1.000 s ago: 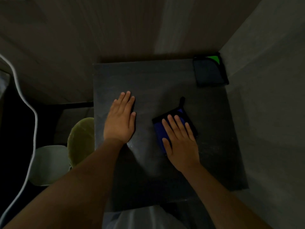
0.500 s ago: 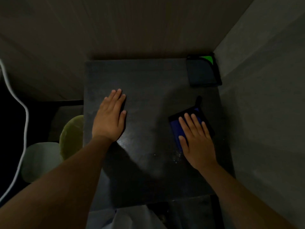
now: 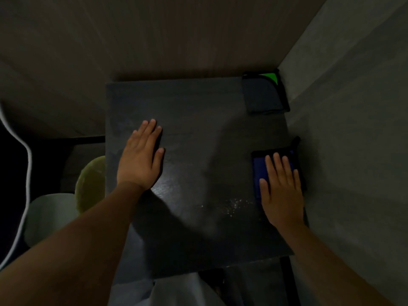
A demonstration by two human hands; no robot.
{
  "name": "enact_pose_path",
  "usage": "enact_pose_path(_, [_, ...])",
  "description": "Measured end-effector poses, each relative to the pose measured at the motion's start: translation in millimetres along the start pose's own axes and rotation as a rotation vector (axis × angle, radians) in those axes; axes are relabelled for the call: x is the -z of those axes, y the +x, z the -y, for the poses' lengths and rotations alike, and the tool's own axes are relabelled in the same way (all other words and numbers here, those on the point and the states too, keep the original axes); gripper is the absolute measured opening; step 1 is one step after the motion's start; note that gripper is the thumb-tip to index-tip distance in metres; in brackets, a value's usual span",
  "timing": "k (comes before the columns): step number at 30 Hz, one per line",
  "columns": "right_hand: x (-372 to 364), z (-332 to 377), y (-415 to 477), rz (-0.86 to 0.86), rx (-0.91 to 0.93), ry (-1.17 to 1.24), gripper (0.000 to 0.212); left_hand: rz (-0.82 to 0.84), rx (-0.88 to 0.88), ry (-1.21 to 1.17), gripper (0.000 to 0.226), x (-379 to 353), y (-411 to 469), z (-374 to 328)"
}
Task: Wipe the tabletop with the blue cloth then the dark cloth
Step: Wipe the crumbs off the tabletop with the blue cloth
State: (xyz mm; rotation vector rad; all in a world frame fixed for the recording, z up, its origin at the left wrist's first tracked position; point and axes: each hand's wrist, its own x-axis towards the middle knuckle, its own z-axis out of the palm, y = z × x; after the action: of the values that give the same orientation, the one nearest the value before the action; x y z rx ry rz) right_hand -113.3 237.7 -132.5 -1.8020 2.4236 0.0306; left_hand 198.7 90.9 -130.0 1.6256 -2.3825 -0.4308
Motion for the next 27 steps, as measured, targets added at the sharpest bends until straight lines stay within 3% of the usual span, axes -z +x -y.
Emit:
enact_pose_path(15, [-5.0, -10.3, -46.3, -0.007, -0.121, 0.012, 0.057, -0.012, -0.013, -0.008, 0.056, 0.1, -0.1, 0.4])
enact_pose_path(27, [-19.0, 46.0, -77.5, -0.008, -0.31, 0.025, 0.058, -0.019, -0.025, -0.018, 0.055, 0.2, -0.7, 0.4])
